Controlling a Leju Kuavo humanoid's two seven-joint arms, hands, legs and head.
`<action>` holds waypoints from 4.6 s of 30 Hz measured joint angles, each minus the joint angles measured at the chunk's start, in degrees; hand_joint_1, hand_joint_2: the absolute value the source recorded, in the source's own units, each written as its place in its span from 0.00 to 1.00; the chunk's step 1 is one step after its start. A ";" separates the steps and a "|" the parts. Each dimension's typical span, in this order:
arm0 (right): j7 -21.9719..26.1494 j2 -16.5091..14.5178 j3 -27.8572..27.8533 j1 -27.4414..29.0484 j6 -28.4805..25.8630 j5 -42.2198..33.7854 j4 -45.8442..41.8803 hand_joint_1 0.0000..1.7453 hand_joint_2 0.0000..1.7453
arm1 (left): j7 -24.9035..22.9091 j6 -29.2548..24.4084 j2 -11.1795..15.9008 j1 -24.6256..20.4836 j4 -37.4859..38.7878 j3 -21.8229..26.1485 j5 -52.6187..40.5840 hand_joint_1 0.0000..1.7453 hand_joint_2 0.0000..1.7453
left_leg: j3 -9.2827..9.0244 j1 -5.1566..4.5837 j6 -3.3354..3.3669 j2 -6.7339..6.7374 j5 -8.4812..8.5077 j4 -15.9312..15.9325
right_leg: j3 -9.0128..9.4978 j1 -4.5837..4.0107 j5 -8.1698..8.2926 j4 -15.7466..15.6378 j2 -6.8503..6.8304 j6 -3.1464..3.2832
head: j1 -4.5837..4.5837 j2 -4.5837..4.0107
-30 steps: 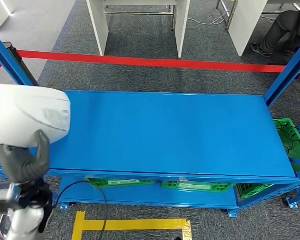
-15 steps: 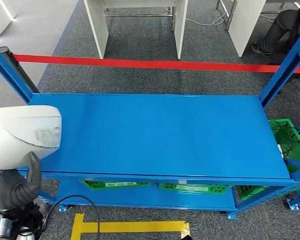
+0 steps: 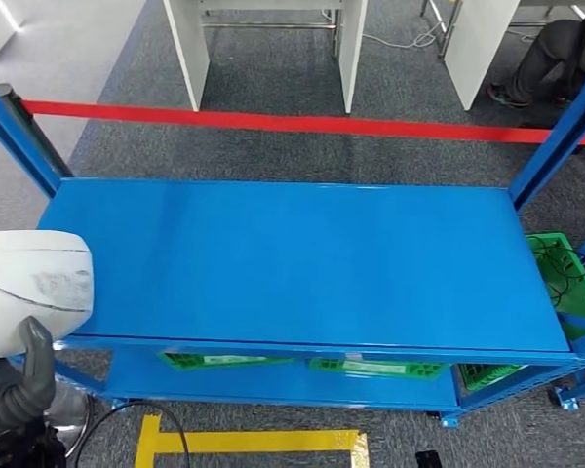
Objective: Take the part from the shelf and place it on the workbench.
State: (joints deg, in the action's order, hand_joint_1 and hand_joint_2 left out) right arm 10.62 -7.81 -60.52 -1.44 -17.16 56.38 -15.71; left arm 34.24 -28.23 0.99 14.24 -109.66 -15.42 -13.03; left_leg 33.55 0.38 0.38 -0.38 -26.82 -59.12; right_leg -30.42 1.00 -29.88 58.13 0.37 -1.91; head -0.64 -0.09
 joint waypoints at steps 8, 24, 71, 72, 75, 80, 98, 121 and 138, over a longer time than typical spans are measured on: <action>-0.25 0.22 -4.74 0.10 0.16 -1.54 -1.56 0.00 0.00 | -1.18 -0.20 -1.67 0.68 -0.44 1.09 1.20 1.00 1.00 | 1.12 -0.21 1.84 0.40 1.37 0.65 | -5.80 0.06 -8.08 15.21 -0.11 -0.88 | -0.30 0.00; -3.73 -1.92 -9.75 -0.63 -0.61 -2.90 -2.90 0.00 0.00 | -2.28 -1.00 -2.27 1.25 -1.04 2.16 -0.14 1.00 1.00 | 2.46 0.31 -2.19 0.24 -7.12 -12.66 | -1.14 0.05 2.03 -0.96 -0.91 1.65 | 0.39 0.00; -4.00 -3.01 -9.12 -0.95 5.58 3.16 -1.91 0.00 0.00 | -2.22 -5.96 -2.43 1.27 -1.68 4.13 -4.43 1.00 1.00 | 1.94 -0.54 1.60 0.60 2.19 1.56 | -3.12 -0.48 -2.36 12.45 -0.58 -0.35 | -0.49 0.00; -3.98 -3.00 -9.12 -1.02 5.58 3.24 -1.89 0.00 0.00 | -2.22 -6.08 -2.43 1.30 -1.69 4.22 -4.42 1.00 1.00 | 2.48 -0.72 1.46 0.58 2.79 1.50 | 0.49 -0.71 -1.71 7.93 -0.57 0.11 | -0.50 0.00; -3.90 -2.98 -9.10 -1.37 5.58 3.32 -1.84 0.00 0.00 | -2.22 -6.32 -2.40 1.39 -1.70 4.52 -4.42 1.00 1.00 | 3.12 -0.88 0.75 0.69 4.50 1.45 | 8.34 -1.24 -3.75 -3.95 -0.47 0.91 | -0.55 0.00; -3.99 -3.11 -9.10 -1.21 5.60 3.32 -1.59 0.00 0.00 | -2.22 -6.34 -2.27 1.68 -1.70 5.07 -4.38 1.00 1.00 | 4.91 -0.43 -0.90 0.49 -0.52 -2.67 | 5.74 -0.95 -1.24 -5.00 -1.07 2.00 | -0.23 0.00; -4.31 -3.14 -9.10 -1.11 6.57 3.89 -1.22 0.00 0.00 | -2.03 -6.70 -2.45 1.55 -1.69 5.29 -5.87 1.00 1.00 | -1.85 -0.06 1.76 0.88 -0.45 2.37 | -7.94 -0.79 -7.43 14.26 -0.60 -0.89 | -0.44 0.00; -2.38 -3.14 -9.10 -0.94 12.72 4.17 -0.70 0.00 0.00 | -2.03 -8.39 -2.43 1.27 -1.42 4.31 -7.61 1.00 1.00 | -2.43 -0.81 0.07 2.19 -1.33 -0.07 | 2.53 -1.51 -0.86 -1.54 -1.81 1.61 | -0.09 0.00; -2.48 -2.94 -8.34 -0.58 11.62 7.80 -0.65 0.00 0.00 | 3.35 -9.66 -4.35 1.40 -1.18 5.62 -10.61 1.00 1.00 | 1.30 -0.09 -0.67 -5.62 1.76 0.91 | 3.37 -0.33 -1.53 -1.89 3.10 0.75 | -0.51 0.00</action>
State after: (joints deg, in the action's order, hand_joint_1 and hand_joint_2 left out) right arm 8.14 -10.75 -68.85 -2.03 -5.54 64.17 -16.36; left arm 37.59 -37.89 -3.36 15.63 -110.84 -9.80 -23.64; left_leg 34.85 0.30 -0.30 -6.01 -25.05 -58.21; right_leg -27.05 0.66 -31.41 56.24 3.48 -1.16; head -1.15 -0.09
